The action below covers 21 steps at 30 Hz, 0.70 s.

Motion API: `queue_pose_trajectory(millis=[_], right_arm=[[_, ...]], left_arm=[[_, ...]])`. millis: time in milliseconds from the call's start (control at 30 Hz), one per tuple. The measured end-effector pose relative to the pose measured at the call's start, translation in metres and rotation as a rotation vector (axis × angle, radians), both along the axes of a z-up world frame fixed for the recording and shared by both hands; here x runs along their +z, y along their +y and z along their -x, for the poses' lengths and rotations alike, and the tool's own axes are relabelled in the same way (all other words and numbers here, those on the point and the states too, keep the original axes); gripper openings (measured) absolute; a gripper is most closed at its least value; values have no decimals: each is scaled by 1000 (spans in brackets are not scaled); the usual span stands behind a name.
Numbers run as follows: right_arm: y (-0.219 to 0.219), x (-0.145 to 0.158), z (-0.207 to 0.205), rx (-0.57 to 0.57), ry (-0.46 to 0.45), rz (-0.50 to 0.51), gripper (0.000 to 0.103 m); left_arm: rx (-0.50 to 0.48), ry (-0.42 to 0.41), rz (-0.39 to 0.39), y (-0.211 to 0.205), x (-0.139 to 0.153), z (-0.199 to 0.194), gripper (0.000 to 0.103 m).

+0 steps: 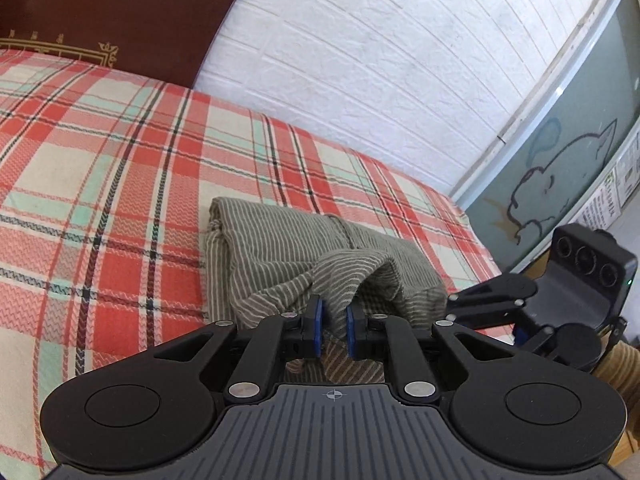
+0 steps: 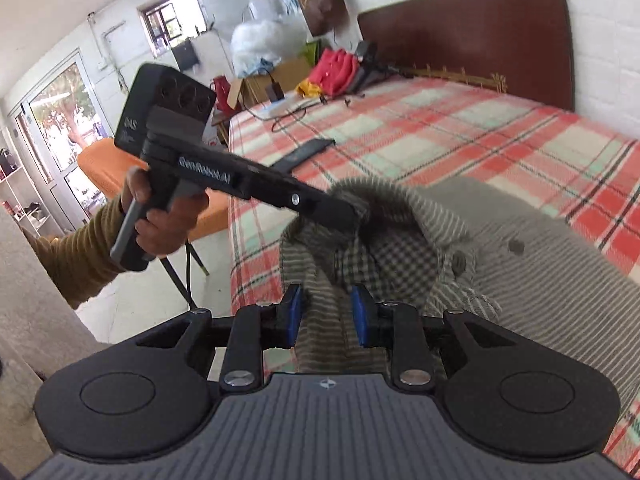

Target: Fold clothes

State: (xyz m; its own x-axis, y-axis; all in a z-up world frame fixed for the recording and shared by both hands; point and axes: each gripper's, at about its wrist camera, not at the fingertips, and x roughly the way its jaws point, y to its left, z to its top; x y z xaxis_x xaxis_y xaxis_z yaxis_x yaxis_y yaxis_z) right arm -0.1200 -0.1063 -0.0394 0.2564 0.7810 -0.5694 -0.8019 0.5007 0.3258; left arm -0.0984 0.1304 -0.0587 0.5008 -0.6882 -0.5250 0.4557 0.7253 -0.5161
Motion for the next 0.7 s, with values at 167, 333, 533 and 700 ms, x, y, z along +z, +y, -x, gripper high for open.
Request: queue_pose_trajectory(millis=[167, 333, 533, 700], right_arm=[[9, -1, 13, 13, -31, 70, 2], [14, 18, 45, 37, -221, 194, 2], [24, 2, 78, 94, -396, 405, 2], [21, 0, 82, 110, -387, 394, 6]], left_arm=[[22, 23, 10, 2, -4, -4, 10], [61, 29, 27, 14, 0, -9, 10], [37, 78, 51, 14, -12, -8, 10], [29, 96, 6, 21, -14, 6, 46]])
